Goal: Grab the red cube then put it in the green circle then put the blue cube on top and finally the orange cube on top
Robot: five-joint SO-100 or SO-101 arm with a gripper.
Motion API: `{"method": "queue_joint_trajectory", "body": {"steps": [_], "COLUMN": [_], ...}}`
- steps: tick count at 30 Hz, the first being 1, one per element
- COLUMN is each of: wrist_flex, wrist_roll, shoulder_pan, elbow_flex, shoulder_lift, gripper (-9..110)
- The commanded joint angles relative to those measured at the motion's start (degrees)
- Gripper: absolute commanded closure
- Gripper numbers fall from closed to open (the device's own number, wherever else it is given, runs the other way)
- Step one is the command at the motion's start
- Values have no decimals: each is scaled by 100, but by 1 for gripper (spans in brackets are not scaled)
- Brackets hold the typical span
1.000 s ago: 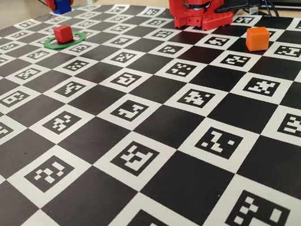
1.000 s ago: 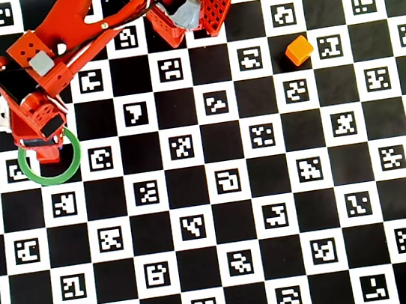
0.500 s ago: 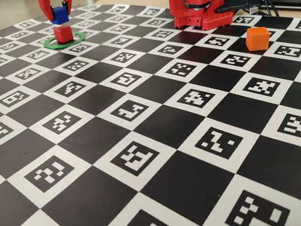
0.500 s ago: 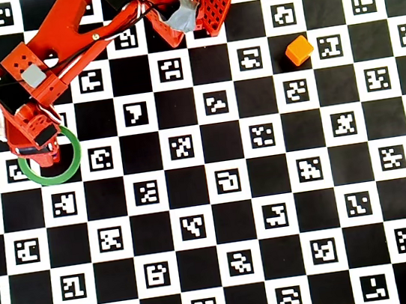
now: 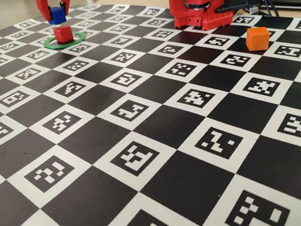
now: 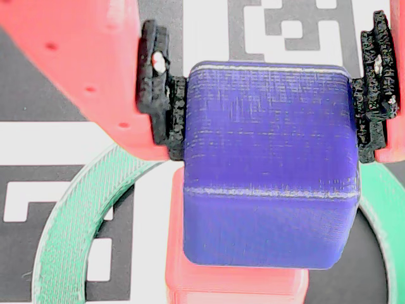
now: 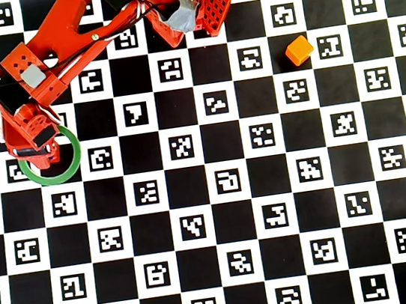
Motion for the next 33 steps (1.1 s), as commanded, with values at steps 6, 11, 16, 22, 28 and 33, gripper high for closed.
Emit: {"method": "queue_joint_trajectory", "body": {"steps": [6, 11, 16, 22, 28, 33], "wrist_flex": [-123, -149, -149, -167, -193, -202], "wrist_roll": [-62, -79, -70, -70, -35, 0], "shoulder_pan": [62, 53, 44, 26, 26, 26], "elbow_flex": [-35, 62, 105, 220, 264, 290], "shoulder_lift": [211, 237, 272, 316, 360, 404], "gripper": [96, 96, 96, 96, 96, 76]}}
